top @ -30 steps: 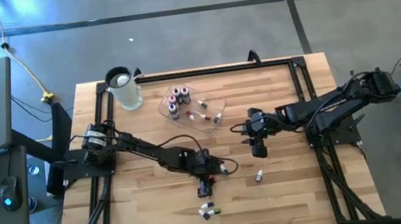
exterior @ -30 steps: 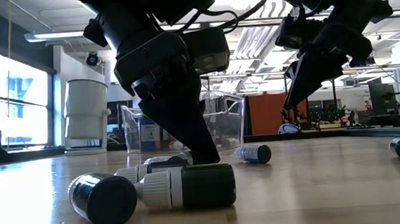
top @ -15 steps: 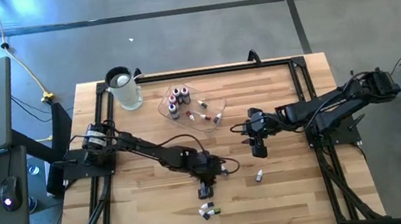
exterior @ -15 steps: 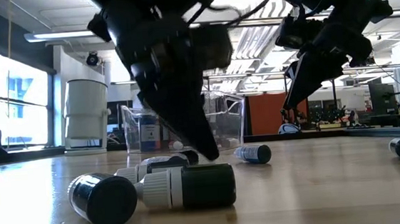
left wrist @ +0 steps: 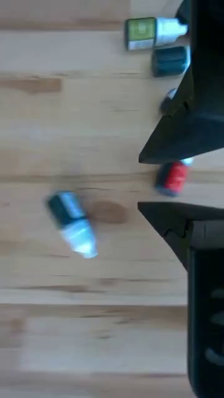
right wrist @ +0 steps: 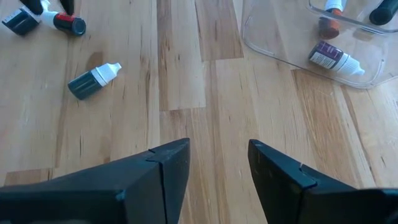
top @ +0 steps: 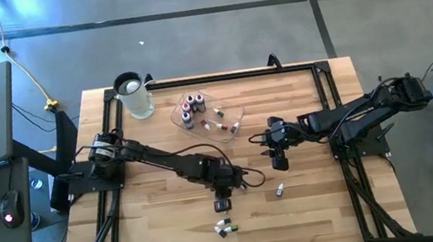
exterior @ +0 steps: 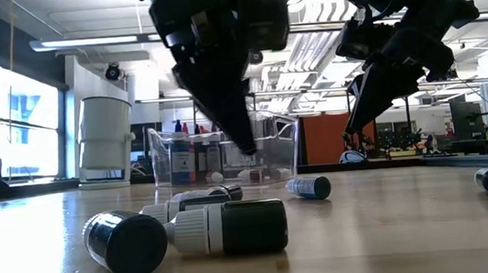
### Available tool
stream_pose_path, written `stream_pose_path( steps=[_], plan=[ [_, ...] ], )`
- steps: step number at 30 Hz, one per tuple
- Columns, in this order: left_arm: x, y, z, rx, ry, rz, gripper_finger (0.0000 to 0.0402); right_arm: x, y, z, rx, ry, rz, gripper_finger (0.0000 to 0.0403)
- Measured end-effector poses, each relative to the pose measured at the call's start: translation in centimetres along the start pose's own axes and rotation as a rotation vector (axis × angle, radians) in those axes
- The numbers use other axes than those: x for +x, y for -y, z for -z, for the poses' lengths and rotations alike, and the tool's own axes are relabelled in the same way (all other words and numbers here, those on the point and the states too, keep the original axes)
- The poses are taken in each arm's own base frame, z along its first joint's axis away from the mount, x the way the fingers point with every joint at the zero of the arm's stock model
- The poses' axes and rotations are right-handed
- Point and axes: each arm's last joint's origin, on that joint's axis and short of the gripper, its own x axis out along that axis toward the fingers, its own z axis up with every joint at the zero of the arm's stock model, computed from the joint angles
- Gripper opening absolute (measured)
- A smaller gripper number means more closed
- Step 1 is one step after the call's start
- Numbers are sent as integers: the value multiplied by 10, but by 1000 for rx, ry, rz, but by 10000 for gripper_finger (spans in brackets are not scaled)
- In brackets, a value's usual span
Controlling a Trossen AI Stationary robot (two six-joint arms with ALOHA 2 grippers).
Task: Pick & Place food coloring
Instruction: Put the small red food coloring bottle into the bin
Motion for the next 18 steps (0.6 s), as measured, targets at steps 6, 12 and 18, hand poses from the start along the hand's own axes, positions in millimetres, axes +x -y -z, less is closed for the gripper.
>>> stream_pose_path(
  steps=[6,12,18],
  plan=[
    [0,0,3,-273,-34,7,154,0,0,0,0,0,0,154],
    [0,1,5,-427,-29,-40,161,0,0,0,0,0,0,158],
    [6,3,17,-575,-67,-83,161,0,0,0,0,1,0,154]
  ],
)
